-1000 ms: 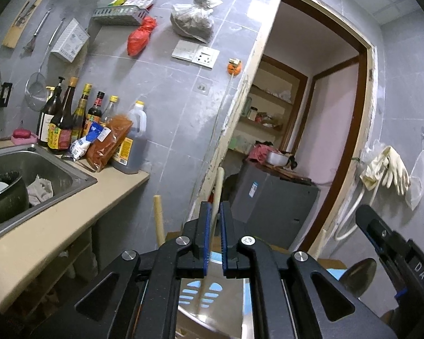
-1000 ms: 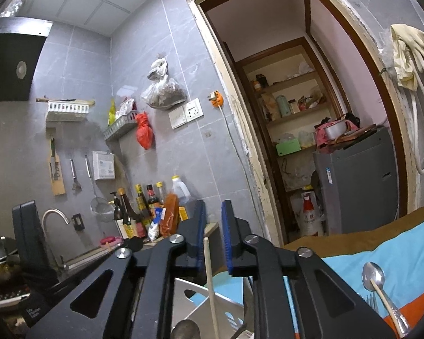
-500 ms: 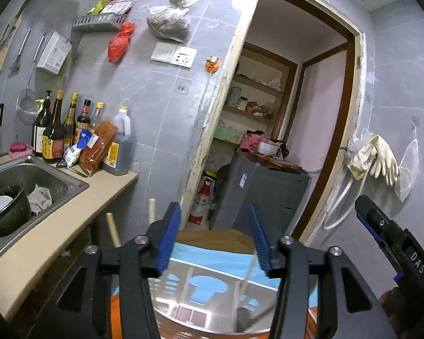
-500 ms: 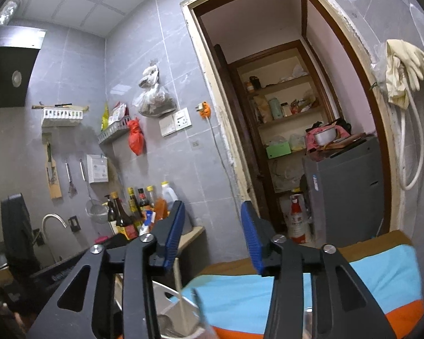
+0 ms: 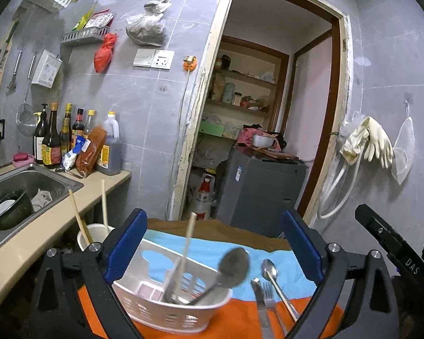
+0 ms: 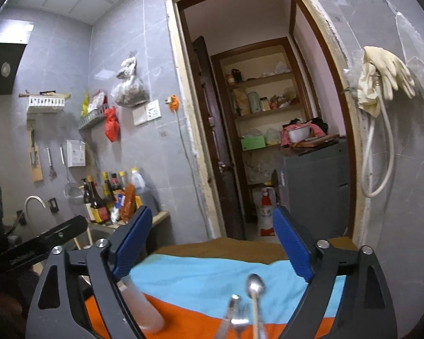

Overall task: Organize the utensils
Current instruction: 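Move both open tools back over the knife, fork and spoon, then grasp the steel knife with the left tool while the right tool grasps the steel spoon, then lift the knife and spoon up and carry both over the white caddy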

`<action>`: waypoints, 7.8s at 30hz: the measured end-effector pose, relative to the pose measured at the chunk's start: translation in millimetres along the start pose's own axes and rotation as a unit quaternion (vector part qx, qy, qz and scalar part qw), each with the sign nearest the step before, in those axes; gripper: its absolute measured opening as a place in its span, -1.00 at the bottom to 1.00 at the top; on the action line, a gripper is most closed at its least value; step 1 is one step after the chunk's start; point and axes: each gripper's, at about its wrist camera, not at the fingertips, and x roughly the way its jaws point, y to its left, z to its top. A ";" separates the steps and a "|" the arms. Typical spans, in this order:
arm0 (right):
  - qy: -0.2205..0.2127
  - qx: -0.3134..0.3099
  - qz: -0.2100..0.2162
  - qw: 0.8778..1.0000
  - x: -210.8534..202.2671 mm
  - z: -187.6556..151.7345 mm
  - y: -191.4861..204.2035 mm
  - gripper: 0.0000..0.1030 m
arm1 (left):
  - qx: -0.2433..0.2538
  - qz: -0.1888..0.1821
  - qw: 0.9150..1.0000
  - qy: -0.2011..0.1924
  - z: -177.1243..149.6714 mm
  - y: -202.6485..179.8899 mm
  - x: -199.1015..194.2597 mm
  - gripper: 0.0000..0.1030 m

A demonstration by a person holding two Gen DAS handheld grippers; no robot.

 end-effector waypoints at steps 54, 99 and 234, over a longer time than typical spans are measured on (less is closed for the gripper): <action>0.282 0.017 0.044 0.958 72.8 -103.2 -135.5 -0.03 | 0.101 0.044 0.932 0.344 -170.0 -91.8 164.1 -0.35; 0.411 -0.062 0.028 0.909 102.3 -129.0 -98.0 -0.87 | 0.035 0.070 0.930 0.358 -168.1 -81.1 111.0 -0.72; -0.023 0.026 0.115 0.993 84.3 -56.1 121.2 -0.55 | -0.065 -0.034 0.997 -0.039 -18.9 145.8 33.4 -0.63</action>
